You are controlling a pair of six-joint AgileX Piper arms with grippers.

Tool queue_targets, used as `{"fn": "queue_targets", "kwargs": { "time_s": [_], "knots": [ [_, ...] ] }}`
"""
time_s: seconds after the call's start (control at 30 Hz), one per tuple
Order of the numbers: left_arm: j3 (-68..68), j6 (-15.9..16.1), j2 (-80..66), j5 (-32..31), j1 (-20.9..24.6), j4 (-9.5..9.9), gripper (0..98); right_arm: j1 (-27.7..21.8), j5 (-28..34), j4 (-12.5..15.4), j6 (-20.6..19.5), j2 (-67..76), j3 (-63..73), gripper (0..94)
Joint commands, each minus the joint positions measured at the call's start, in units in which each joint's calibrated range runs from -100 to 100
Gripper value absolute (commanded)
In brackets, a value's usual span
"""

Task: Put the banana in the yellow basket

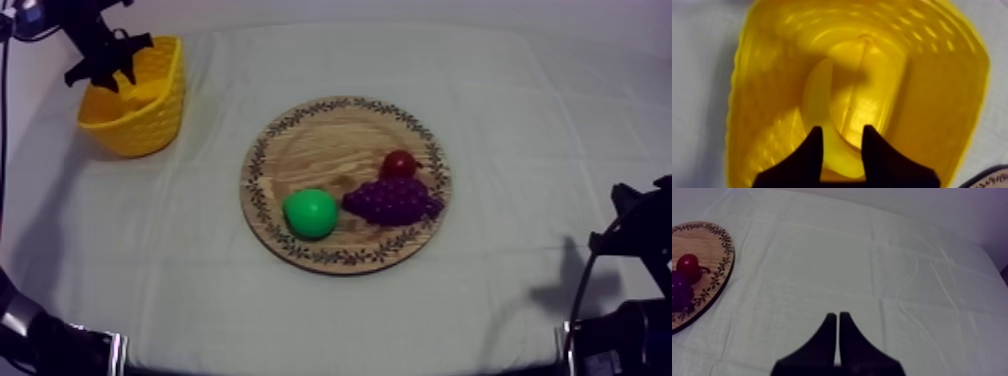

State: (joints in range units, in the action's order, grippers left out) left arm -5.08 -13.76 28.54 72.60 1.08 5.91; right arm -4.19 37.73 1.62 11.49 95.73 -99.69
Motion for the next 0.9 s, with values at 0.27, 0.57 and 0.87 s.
{"fn": "queue_targets", "kwargs": {
  "time_s": [0.27, 0.57, 0.87],
  "knots": [
    [24.27, 9.79, -23.92, -23.65, -0.92, -3.84, 0.7, -0.02, 0.01, -0.03, 0.01, 0.02, 0.03, 0.3],
    [61.52, 6.90, -51.18, -60.36, -1.23, 3.66, 0.1, -0.02, 0.01, -0.03, 0.04, 0.02, 0.03, 0.3],
    [72.83, 6.73, -76.78, -49.66, -0.22, 5.86, 0.1, -0.02, 0.01, -0.03, 0.03, 0.02, 0.03, 0.3]
  ]
}}
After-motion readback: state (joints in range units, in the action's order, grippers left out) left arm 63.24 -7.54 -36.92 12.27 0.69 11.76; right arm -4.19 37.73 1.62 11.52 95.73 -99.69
